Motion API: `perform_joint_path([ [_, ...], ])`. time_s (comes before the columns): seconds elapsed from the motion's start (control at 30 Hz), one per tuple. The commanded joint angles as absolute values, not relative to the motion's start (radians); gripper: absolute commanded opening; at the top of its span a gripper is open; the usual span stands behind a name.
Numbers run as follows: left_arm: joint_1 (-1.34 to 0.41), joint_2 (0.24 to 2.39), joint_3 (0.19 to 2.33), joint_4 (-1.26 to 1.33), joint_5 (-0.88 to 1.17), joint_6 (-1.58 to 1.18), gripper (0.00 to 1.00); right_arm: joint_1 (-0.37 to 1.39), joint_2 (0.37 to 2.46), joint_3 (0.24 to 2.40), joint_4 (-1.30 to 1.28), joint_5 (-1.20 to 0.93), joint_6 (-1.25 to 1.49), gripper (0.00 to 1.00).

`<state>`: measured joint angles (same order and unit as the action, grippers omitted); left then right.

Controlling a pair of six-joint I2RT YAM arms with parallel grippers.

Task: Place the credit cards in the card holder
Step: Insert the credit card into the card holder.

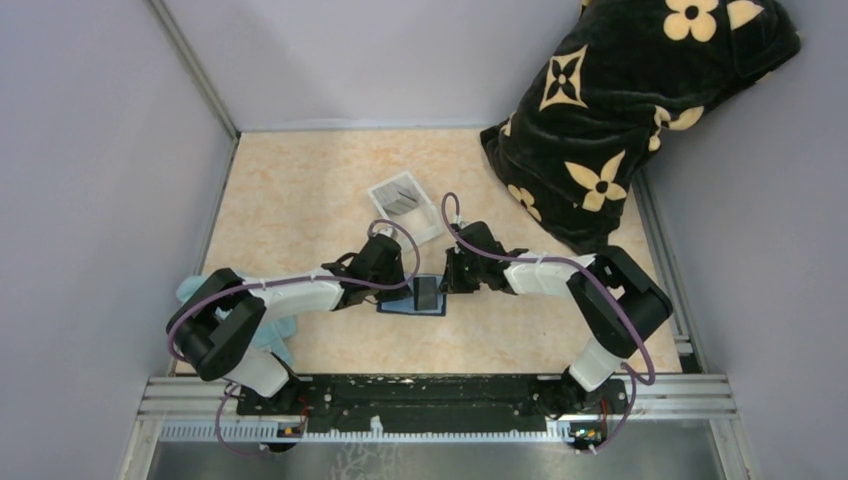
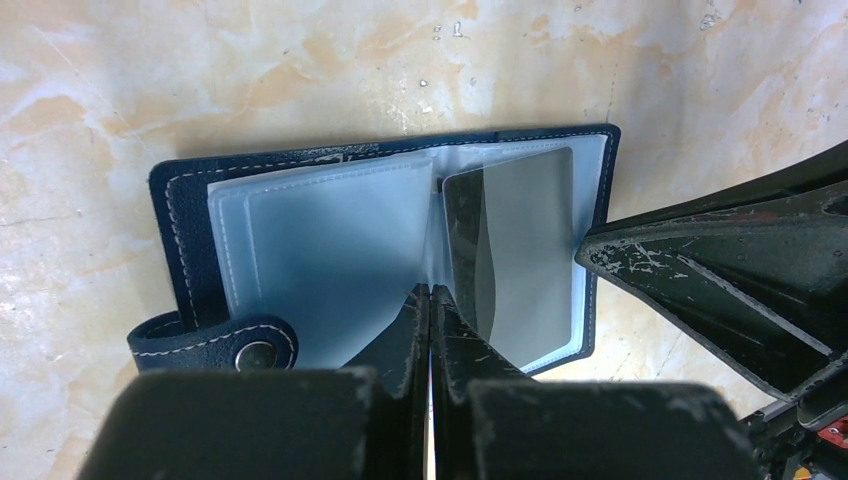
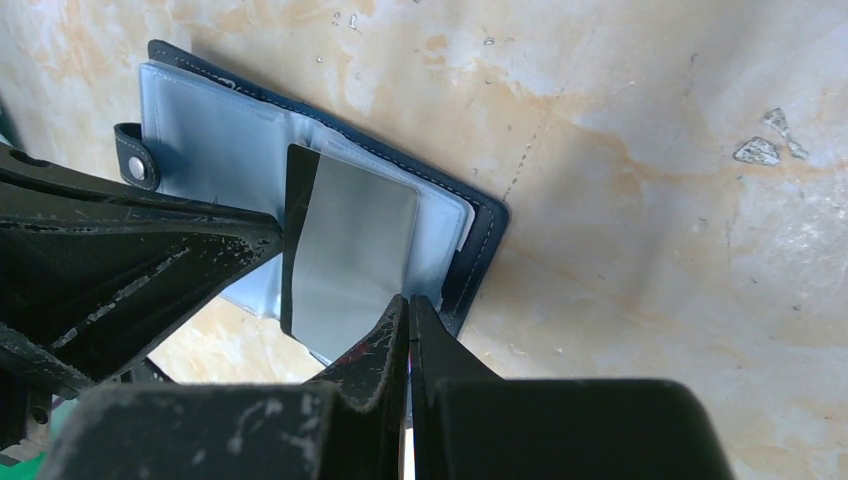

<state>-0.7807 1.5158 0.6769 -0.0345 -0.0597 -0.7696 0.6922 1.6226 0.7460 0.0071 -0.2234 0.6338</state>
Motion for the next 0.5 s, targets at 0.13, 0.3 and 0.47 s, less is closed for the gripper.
perform_joint_path([
  [0.13,-0.788,1.529,0.701,-0.003,-0.063,-0.772,0.01,0.696,1.588,0.73,-0.113,-0.119,0.559,0.03],
  [0.3,-0.788,1.538,0.701,-0.005,-0.062,-0.77,0.01,0.697,1.528,0.735,-0.137,-0.074,0.529,0.05],
  [0.47,-0.79,1.546,0.698,0.0,-0.053,-0.773,0.0,0.697,1.481,0.744,-0.173,-0.029,0.507,0.06],
])
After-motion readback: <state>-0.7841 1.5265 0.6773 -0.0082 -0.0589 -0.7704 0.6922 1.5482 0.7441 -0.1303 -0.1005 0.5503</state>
